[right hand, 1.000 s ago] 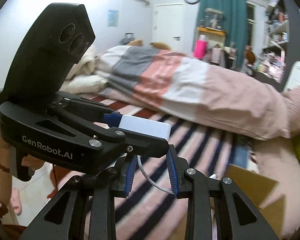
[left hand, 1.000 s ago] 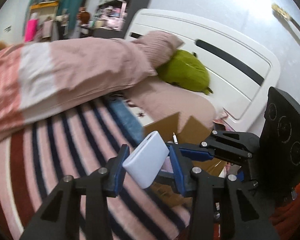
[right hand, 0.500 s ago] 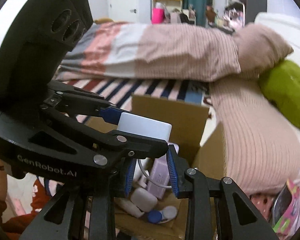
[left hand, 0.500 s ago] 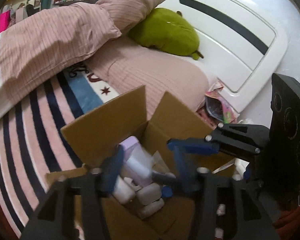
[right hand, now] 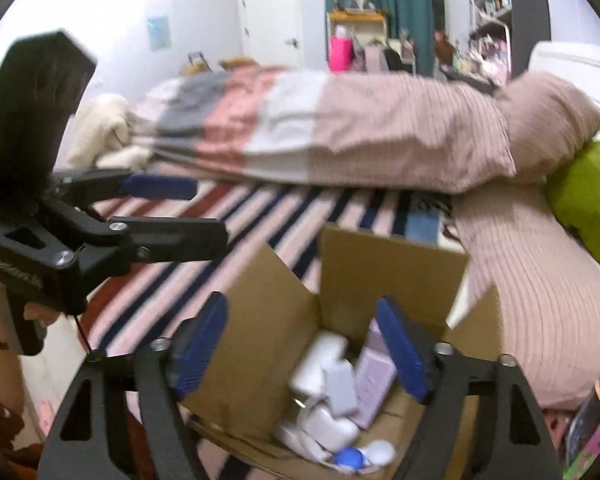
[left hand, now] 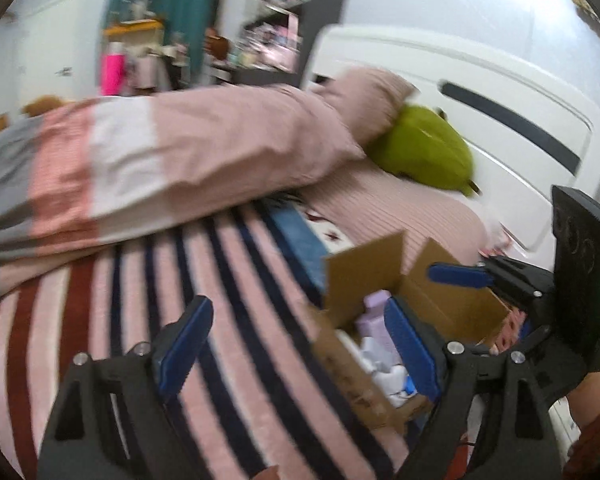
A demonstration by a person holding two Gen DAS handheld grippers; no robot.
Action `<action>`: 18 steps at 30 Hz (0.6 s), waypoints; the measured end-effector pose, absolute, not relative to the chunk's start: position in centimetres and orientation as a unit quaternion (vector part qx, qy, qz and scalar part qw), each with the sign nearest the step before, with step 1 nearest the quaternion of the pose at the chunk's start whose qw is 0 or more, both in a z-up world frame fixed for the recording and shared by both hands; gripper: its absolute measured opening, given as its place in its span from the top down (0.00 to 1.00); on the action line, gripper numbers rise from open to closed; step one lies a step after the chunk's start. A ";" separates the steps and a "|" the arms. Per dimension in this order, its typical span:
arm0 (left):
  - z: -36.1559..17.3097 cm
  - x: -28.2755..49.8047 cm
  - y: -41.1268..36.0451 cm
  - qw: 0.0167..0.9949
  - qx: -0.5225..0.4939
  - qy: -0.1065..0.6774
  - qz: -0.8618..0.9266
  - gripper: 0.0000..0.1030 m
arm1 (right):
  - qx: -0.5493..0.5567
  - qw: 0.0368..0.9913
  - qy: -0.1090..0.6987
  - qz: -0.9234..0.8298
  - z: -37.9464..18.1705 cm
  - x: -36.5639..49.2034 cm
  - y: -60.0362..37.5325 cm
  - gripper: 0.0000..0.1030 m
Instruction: Organize rigid objects
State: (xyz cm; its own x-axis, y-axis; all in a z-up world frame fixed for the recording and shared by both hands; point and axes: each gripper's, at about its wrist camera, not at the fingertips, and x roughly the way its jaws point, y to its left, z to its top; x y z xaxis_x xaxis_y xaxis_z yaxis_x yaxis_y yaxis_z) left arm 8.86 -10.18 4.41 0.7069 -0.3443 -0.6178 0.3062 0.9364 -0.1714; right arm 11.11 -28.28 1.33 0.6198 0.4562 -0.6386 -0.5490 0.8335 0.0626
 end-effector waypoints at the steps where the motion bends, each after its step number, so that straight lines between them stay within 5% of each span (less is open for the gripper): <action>1: 4.6 8.2 -9.0 0.928 -0.032 0.335 -0.157 0.17 | -0.065 0.899 0.325 0.287 1.7 10.9 -28.0 0.20; 6: 4.6 5.2 -4.0 0.946 -0.048 0.317 -0.059 0.17 | -0.050 0.909 0.276 0.309 2.9 9.6 -26.6 0.06; 18: 3.4 2.8 -0.1 0.949 -0.064 0.309 0.002 0.17 | -0.042 0.910 0.263 0.318 2.5 9.0 -25.7 0.06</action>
State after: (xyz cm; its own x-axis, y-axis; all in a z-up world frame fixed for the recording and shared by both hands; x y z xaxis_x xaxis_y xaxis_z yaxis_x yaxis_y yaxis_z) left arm 2.76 -0.12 3.44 0.8092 -0.0369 -0.5864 -0.0427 0.9917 -0.1214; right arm 8.96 -25.69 2.54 0.6590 0.5566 -0.5058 -0.6007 0.7943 0.0915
